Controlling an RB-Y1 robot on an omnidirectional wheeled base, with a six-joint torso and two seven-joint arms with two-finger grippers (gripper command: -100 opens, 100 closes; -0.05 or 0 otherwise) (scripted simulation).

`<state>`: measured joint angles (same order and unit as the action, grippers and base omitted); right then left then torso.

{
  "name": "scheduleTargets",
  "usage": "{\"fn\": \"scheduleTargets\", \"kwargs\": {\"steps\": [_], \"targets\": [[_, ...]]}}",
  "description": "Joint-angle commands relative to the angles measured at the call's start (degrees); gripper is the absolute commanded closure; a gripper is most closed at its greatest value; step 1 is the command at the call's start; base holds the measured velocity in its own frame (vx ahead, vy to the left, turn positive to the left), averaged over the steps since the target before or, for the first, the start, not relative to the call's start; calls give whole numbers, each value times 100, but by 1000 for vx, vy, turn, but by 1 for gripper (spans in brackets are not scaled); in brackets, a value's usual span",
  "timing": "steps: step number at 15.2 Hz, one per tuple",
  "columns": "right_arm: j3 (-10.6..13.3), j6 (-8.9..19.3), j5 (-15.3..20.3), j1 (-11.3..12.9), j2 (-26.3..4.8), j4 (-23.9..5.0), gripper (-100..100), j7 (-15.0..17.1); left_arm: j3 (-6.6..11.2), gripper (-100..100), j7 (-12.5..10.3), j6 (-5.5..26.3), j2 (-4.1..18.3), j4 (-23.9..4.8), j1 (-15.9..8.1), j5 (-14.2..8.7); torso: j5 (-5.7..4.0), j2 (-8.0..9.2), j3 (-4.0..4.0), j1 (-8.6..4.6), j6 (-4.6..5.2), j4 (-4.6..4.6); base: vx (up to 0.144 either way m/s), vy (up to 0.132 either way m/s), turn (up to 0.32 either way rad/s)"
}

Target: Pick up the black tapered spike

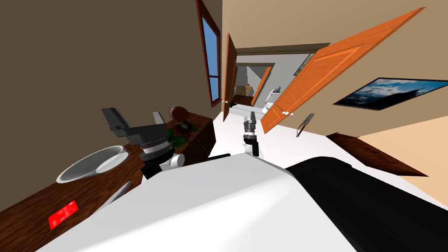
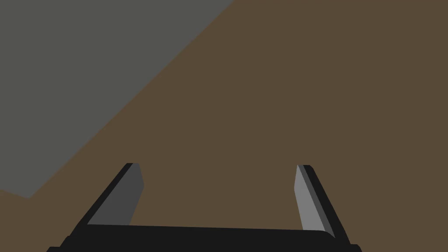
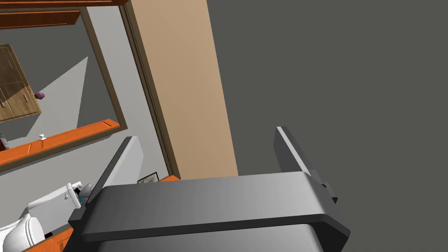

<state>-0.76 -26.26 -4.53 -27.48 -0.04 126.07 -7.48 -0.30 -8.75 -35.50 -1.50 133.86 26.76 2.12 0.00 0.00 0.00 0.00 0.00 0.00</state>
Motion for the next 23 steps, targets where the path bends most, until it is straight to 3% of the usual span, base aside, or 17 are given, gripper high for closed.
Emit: {"fn": "scheduleTargets", "kwargs": {"steps": [1,2,3,4,5,13,14,16,17,18,20,21,23], "targets": [[0,0,0,0,0,0,0,0,-34,-100,-3,5,278,-45,-9,-32,0,0,0,0,0,0,-7,-39,-14],[0,0,0,0,0,0,0,0,-34,-100,-3,5,278,-45,-9,-32,-1,2,1,-9,0,0,-15,-64,-9],[1,0,0,0,1,0,0,0,-70,-100,-7,11,484,-91,-18,-64,-3,4,2,-18,1,1,-7,-76,-6],[1,0,0,0,1,0,0,0,-70,-100,-7,11,499,-91,-18,-64,-5,3,2,-25,1,1,-1,-74,-2],[1,0,0,0,1,0,0,0,-116,-100,-11,18,700,-150,-29,-107,-6,2,1,-28,1,0,0,-67,-3],[0,0,0,0,1,0,0,0,-321,-100,-31,49,1645,-406,-73,-292,-4,-13,-7,-17,0,-3,24,-50,-4],[0,0,0,0,0,0,0,0,-321,-100,-31,49,1672,-406,-73,-292,-4,-14,-8,-16,0,-3,24,-29,1],[0,0,0,0,0,0,0,0,-408,-100,-39,62,1997,-514,-89,-371,-3,-14,-8,-16,1,-3,33,-45,-6],[0,0,0,0,0,0,0,0,-408,-100,-39,62,2024,-514,-89,-371,-4,-15,-8,-17,0,-3,26,-28,3],[0,0,0,0,0,0,0,0,-505,-100,-49,76,2221,-631,-107,-458,-3,-13,-8,-13,0,-3,34,-32,-5],[0,0,0,-1,0,0,0,0,-505,-100,-49,76,2395,-631,-107,-458,-3,-18,-10,-14,0,-4,44,-36,-3],[0,0,0,-1,0,0,0,0,-610,-100,-59,91,2585,-756,-125,-551,-3,-18,-11,-13,0,-4,50,-37,-5],[0,0,0,-1,0,0,0,0,-610,-100,-59,91,2784,-756,-125,-551,-3,-23,-13,-15,0,-5,49,-37,-2]]}}
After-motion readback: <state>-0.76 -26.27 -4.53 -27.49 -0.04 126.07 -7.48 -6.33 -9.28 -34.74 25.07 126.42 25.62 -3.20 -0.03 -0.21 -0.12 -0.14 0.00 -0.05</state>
